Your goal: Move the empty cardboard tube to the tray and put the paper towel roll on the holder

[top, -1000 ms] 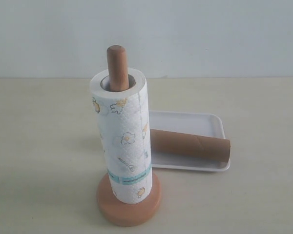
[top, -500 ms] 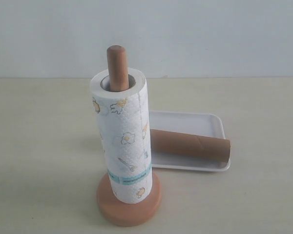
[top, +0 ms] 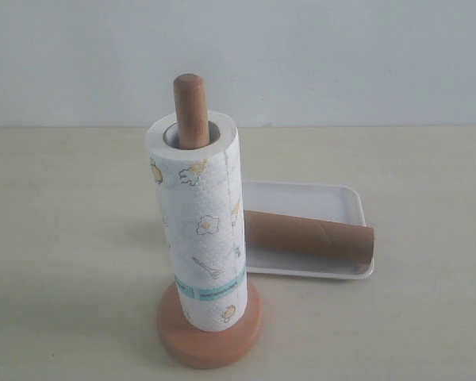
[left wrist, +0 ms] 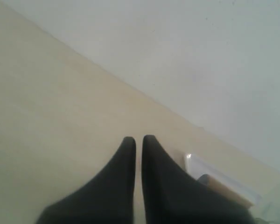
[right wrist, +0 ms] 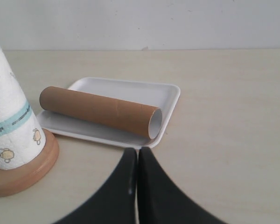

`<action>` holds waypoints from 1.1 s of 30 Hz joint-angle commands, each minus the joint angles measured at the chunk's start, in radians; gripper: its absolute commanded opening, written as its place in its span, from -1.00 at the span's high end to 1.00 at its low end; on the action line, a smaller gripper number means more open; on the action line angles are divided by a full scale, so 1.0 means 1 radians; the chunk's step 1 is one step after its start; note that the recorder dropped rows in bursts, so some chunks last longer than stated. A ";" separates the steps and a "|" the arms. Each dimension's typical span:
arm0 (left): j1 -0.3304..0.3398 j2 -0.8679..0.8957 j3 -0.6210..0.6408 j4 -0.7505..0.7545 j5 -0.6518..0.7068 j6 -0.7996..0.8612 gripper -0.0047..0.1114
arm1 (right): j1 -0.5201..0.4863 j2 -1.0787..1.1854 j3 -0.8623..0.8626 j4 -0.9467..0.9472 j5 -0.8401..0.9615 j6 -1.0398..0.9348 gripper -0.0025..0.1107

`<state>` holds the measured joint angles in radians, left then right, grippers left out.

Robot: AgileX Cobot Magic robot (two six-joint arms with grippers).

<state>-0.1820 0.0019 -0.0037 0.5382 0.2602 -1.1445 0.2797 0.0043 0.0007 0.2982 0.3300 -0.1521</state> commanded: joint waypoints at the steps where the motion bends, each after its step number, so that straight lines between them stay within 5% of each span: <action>1: -0.001 -0.002 0.004 -0.107 0.005 0.375 0.84 | -0.002 -0.004 -0.001 0.001 -0.009 -0.004 0.96; 8: -0.001 -0.002 0.004 -0.443 0.039 0.974 0.84 | -0.002 -0.004 -0.001 0.001 -0.009 -0.004 0.96; 27: -0.001 -0.002 0.004 -0.437 0.047 0.982 0.84 | -0.002 -0.004 -0.001 0.001 -0.009 -0.004 0.96; 33: 0.057 -0.002 0.004 -0.422 0.047 0.962 0.84 | -0.002 -0.004 -0.001 0.001 -0.009 -0.004 0.96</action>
<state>-0.1545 0.0019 -0.0037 0.1118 0.3072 -0.1654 0.2797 0.0043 0.0007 0.2982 0.3300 -0.1521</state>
